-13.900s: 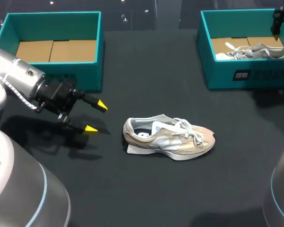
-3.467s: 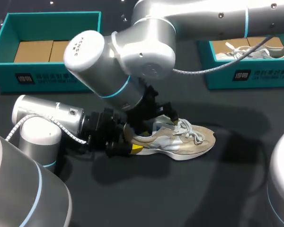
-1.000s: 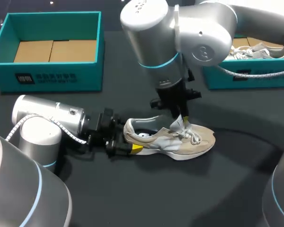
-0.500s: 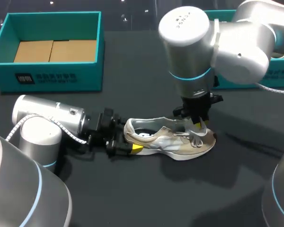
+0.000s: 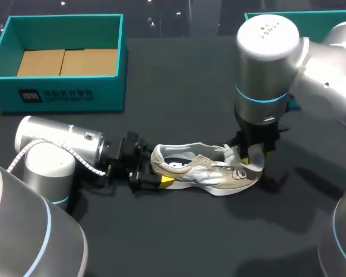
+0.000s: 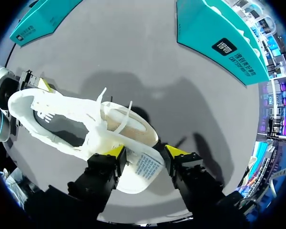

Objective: Take the shoe out of the shoebox, open the shoe tongue, remove and reinsert the insole, then place the shoe into the shoebox

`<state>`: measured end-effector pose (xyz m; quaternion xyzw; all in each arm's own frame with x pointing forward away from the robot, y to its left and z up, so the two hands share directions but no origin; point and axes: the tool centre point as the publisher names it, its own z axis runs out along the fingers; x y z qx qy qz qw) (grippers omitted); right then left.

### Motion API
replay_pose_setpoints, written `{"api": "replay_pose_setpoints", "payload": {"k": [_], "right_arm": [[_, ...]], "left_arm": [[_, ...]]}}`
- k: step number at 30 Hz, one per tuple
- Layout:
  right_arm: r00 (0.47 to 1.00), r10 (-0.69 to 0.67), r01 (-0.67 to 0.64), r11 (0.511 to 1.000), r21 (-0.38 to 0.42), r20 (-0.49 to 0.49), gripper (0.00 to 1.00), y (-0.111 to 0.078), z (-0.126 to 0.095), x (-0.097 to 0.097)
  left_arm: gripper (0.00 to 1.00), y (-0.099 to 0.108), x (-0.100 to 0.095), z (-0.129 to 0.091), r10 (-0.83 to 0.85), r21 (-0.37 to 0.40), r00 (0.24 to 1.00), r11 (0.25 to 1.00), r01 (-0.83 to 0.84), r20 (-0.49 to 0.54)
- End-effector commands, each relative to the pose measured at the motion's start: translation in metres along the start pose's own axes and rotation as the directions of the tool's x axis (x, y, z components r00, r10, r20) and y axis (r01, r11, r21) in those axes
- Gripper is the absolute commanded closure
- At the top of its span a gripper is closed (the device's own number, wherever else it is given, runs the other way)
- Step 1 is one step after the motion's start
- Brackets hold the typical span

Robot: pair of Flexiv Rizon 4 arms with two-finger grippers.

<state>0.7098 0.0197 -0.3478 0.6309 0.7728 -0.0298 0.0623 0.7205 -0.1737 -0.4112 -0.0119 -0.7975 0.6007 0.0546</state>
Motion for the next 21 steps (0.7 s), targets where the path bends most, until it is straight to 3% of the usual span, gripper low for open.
{"api": "replay_pose_setpoints", "payload": {"k": [1,9,15,21], "right_arm": [[0.999,0.015,-0.016,1.0,-0.019,-0.052,0.38,-0.007,0.01,-0.006],[0.998,0.064,-0.065,0.997,-0.043,-0.025,0.5,-0.012,0.009,-0.025],[0.998,0.037,-0.034,0.998,-0.06,0.057,0.53,-0.019,-0.031,-0.032],[0.994,-0.064,0.072,0.993,-0.094,0.091,0.57,-0.021,-0.071,-0.018]], "left_arm": [[1.0,0.004,0.002,0.004,0.0,-0.001,1.0,1.0,0.0,0.002],[1.0,0.004,0.002,0.004,0.0,-0.001,1.0,1.0,0.0,0.002],[1.0,0.004,0.002,0.004,0.0,-0.001,1.0,1.0,0.0,0.002],[1.0,0.004,0.002,0.004,0.0,-0.001,1.0,1.0,0.0,0.002]]}}
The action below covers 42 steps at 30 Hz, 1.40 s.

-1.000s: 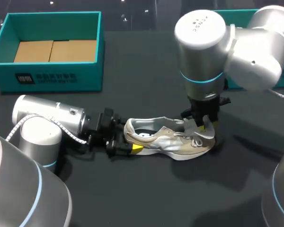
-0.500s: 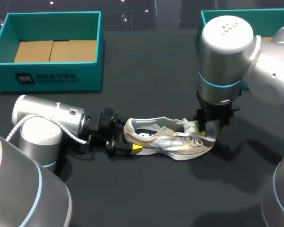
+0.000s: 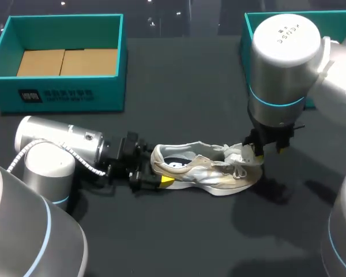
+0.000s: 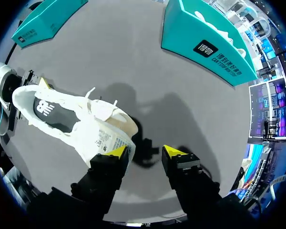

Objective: Take the shoe out of the shoebox, open the shoe tongue, remove and reinsert the insole, then place the shoe into the shoebox

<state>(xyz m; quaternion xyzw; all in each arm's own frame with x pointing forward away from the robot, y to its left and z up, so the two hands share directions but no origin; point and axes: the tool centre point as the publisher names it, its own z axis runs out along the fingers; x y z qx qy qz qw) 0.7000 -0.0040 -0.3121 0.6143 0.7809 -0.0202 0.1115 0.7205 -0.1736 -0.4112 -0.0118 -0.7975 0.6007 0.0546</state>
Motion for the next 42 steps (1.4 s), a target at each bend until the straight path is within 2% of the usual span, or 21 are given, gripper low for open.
{"api": "replay_pose_setpoints", "payload": {"k": [1,8,9,10,11,14,15,17,28,33,34,37,42], "right_arm": [[0.998,-0.056,0.057,0.998,-0.022,0.031,0.58,-0.003,-0.046,0.008],[0.96,-0.269,0.273,0.96,-0.052,0.075,0.66,0.008,-0.088,0.029],[0.951,-0.301,0.305,0.95,-0.062,0.074,0.73,0.01,-0.094,0.031],[0.94,-0.332,0.337,0.94,-0.063,0.078,0.89,0.011,-0.1,0.032],[0.927,-0.366,0.372,0.926,-0.068,0.084,1.0,0.012,-0.105,0.034],[0.877,-0.48,0.48,0.869,-0.121,0.029,1.0,0.015,-0.12,0.041],[0.833,-0.554,0.545,0.823,-0.16,-0.012,1.0,0.014,-0.125,0.047],[0.698,-0.714,0.689,0.691,-0.219,-0.053,1.0,0.008,-0.133,0.065],[0.698,-0.714,0.689,0.691,-0.219,-0.053,1.0,0.008,-0.133,0.065],[0.421,-0.905,0.862,0.421,-0.283,-0.064,1.0,0.014,-0.127,0.105],[0.346,-0.936,0.892,0.349,-0.286,-0.063,1.0,0.014,-0.126,0.114],[0.204,-0.978,0.938,0.208,-0.278,-0.045,1.0,0.014,-0.124,0.135],[0.063,-0.997,0.952,0.075,-0.298,-0.049,1.0,0.01,-0.12,0.151]], "left_arm": [[1.0,0.004,0.002,0.004,0.0,-0.001,1.0,1.0,0.0,0.001],[1.0,0.004,0.002,0.004,0.0,-0.001,1.0,1.0,0.0,0.001],[1.0,0.004,0.002,0.004,0.0,-0.001,1.0,1.0,0.0,0.001],[1.0,0.004,0.002,0.004,0.0,-0.001,1.0,1.0,0.0,0.001],[1.0,0.004,0.002,0.004,0.0,-0.001,1.0,1.0,0.0,0.001],[1.0,0.004,0.002,0.004,0.0,-0.001,1.0,1.0,0.0,0.001],[1.0,0.004,0.002,0.004,0.0,-0.001,1.0,1.0,0.0,0.001],[1.0,0.004,0.002,0.004,0.0,-0.001,1.0,1.0,0.0,0.001],[1.0,0.004,0.002,0.004,0.0,-0.001,1.0,1.0,0.0,0.001],[1.0,0.004,0.002,0.004,0.0,-0.001,1.0,1.0,0.0,0.001],[1.0,0.004,0.002,0.004,0.0,-0.001,1.0,1.0,0.0,0.001],[1.0,0.004,0.002,0.004,0.0,-0.001,1.0,1.0,0.0,0.001],[1.0,0.004,0.002,0.004,0.0,-0.001,1.0,1.0,0.0,0.001]]}}
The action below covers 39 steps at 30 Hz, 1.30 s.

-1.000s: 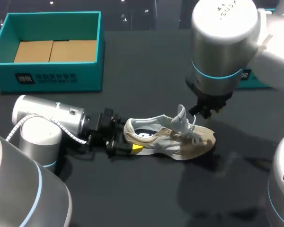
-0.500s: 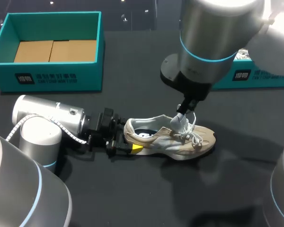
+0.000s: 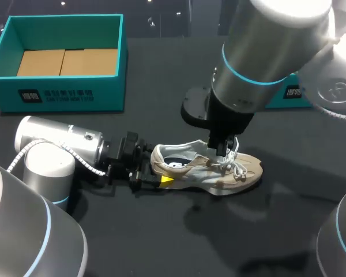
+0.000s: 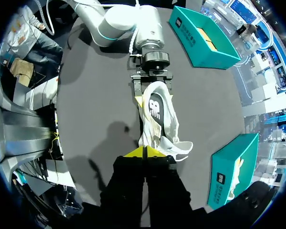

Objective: Take the shoe out of the shoebox, open the shoe tongue, remove and reinsert the insole, then place the shoe into the shoebox

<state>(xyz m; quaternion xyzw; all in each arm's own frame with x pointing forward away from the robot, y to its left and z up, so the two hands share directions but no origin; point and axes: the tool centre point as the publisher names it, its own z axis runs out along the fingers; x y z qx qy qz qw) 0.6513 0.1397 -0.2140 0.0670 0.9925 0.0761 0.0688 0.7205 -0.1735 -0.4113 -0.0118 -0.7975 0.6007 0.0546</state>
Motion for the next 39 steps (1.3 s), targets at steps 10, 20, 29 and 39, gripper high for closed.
{"api": "replay_pose_setpoints", "payload": {"k": [10,20,29,39], "right_arm": [[0.926,-0.345,0.344,0.938,-0.032,-0.153,1.0,0.027,0.022,-0.002],[0.93,-0.353,0.355,0.935,0.008,-0.104,1.0,0.043,0.039,-0.004],[0.928,-0.363,0.364,0.931,-0.01,-0.076,1.0,0.048,0.059,-0.011],[0.921,-0.381,0.383,0.924,0.009,-0.077,1.0,0.056,0.076,-0.014]], "left_arm": [[1.0,0.004,0.002,0.004,0.0,-0.001,1.0,1.0,0.0,0.002],[1.0,0.004,0.002,0.004,0.0,-0.001,1.0,1.0,0.0,0.002],[1.0,0.004,0.002,0.004,0.0,-0.001,1.0,1.0,0.0,0.002],[1.0,0.004,0.002,0.004,0.0,-0.001,1.0,1.0,0.0,0.002]]}}
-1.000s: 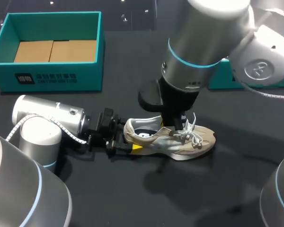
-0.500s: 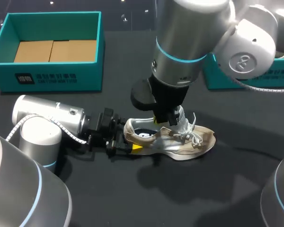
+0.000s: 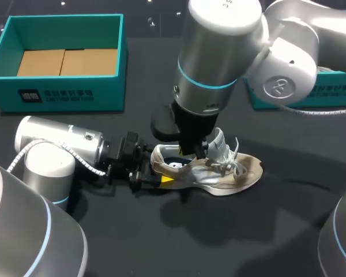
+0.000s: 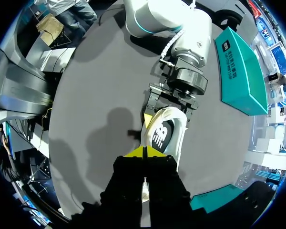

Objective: Take the shoe out of the shoebox, open the shoe tongue, remove and reinsert the insole, then place the shoe into the shoebox

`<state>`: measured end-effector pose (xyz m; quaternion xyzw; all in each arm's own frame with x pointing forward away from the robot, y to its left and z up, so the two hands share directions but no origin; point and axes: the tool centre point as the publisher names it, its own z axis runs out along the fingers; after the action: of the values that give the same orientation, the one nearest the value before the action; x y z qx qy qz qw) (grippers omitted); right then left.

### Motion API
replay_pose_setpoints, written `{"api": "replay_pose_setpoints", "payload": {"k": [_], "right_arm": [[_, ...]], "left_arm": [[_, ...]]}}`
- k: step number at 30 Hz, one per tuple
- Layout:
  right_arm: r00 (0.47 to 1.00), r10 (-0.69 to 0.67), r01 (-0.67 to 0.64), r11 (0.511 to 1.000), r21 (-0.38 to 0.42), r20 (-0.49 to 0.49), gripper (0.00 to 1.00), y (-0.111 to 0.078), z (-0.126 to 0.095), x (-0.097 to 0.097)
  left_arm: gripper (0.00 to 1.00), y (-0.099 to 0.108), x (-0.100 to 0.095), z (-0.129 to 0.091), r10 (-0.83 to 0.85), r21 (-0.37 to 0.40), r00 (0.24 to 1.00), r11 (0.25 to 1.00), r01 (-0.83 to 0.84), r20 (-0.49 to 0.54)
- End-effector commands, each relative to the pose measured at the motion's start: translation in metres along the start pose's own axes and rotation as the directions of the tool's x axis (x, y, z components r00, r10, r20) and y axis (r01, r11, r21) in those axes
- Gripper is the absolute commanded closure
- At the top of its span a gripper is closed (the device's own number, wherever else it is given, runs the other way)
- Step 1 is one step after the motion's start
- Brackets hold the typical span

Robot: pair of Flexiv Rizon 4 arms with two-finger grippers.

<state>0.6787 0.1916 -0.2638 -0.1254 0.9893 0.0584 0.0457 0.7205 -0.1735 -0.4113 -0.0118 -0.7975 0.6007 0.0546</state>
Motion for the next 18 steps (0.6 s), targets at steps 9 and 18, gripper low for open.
{"api": "replay_pose_setpoints", "payload": {"k": [9,18], "right_arm": [[1.0,-0.022,0.022,1.0,0.005,0.013,1.0,0.013,0.044,-0.015],[0.999,-0.033,0.032,0.999,0.024,0.029,1.0,0.008,0.066,-0.026]], "left_arm": [[1.0,0.004,0.002,0.004,0.0,-0.001,1.0,1.0,0.0,0.002],[1.0,0.004,0.002,0.004,0.0,-0.001,1.0,1.0,0.0,0.002]]}}
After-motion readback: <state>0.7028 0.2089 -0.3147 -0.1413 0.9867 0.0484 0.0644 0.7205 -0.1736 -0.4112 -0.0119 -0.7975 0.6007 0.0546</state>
